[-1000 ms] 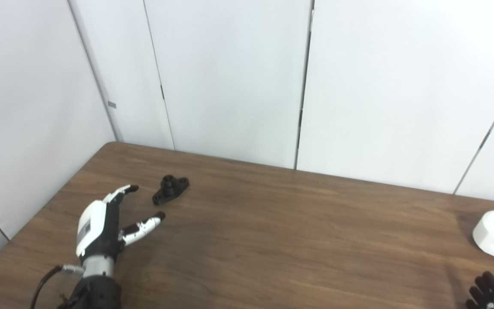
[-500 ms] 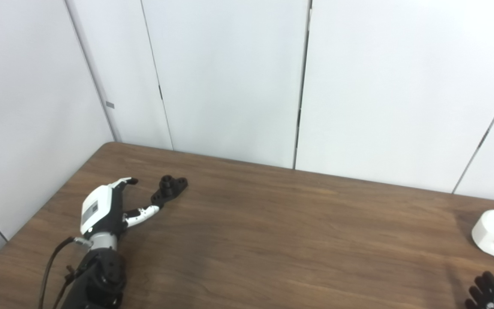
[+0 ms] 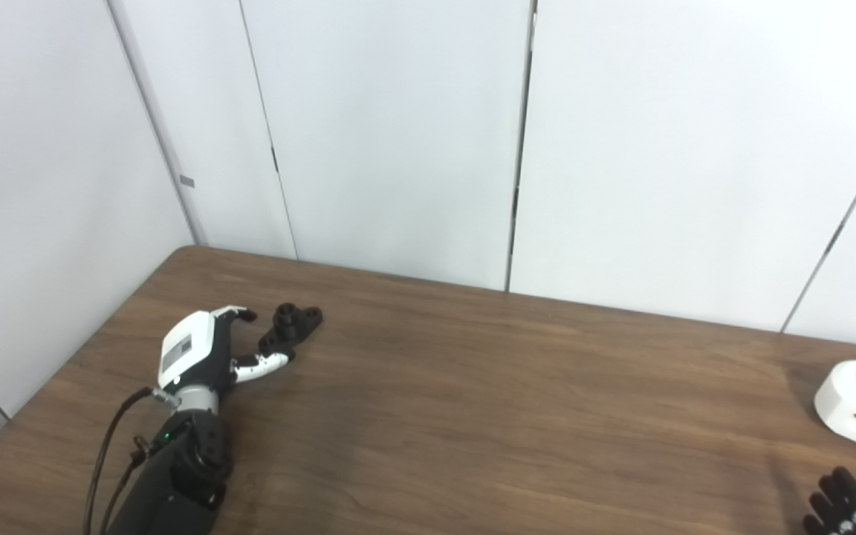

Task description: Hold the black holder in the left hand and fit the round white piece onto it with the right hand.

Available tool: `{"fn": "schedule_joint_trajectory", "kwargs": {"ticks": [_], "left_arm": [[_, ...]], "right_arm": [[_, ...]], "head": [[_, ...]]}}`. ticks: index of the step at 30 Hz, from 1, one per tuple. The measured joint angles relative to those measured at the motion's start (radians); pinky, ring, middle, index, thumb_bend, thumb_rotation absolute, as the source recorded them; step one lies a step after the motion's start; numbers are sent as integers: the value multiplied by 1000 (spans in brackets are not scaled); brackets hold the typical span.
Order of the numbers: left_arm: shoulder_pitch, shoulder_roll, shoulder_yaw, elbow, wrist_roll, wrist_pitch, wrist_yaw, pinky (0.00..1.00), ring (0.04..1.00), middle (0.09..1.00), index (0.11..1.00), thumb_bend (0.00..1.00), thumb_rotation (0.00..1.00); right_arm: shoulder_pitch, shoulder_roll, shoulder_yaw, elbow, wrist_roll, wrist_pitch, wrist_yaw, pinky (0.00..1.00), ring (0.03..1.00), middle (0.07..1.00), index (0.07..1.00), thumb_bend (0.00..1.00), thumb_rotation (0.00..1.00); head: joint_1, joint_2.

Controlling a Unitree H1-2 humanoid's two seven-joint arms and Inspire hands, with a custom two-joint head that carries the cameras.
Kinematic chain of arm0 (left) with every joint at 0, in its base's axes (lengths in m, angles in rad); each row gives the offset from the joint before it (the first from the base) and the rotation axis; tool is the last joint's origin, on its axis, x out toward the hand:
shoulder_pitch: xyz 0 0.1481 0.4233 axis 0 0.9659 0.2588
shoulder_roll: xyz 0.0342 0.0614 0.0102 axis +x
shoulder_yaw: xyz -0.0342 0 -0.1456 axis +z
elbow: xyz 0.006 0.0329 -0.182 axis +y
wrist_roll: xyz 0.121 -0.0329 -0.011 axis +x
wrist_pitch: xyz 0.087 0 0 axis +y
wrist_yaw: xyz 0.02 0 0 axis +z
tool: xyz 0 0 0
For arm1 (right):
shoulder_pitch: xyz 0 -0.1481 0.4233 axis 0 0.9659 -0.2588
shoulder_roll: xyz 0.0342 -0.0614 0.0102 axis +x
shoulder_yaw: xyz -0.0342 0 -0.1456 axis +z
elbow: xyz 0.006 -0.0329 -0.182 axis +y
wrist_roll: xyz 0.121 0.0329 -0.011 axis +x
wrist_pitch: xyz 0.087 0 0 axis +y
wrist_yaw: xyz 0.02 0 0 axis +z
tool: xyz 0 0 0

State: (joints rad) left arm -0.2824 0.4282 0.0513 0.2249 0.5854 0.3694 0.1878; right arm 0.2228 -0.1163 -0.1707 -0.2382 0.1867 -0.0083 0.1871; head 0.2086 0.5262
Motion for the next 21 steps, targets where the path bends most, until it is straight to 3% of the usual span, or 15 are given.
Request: {"fn": "schedule_joint_trajectory", "kwargs": {"ticks": [21], "left_arm": [[-48,0,-47,93,-1,-28,12,984,921,859,647,816,241]], "right_arm": [[2,0,4,4,38,-6,6,1000,1000,1000,1000,652,1000]], "head": [[-11,8]]}}
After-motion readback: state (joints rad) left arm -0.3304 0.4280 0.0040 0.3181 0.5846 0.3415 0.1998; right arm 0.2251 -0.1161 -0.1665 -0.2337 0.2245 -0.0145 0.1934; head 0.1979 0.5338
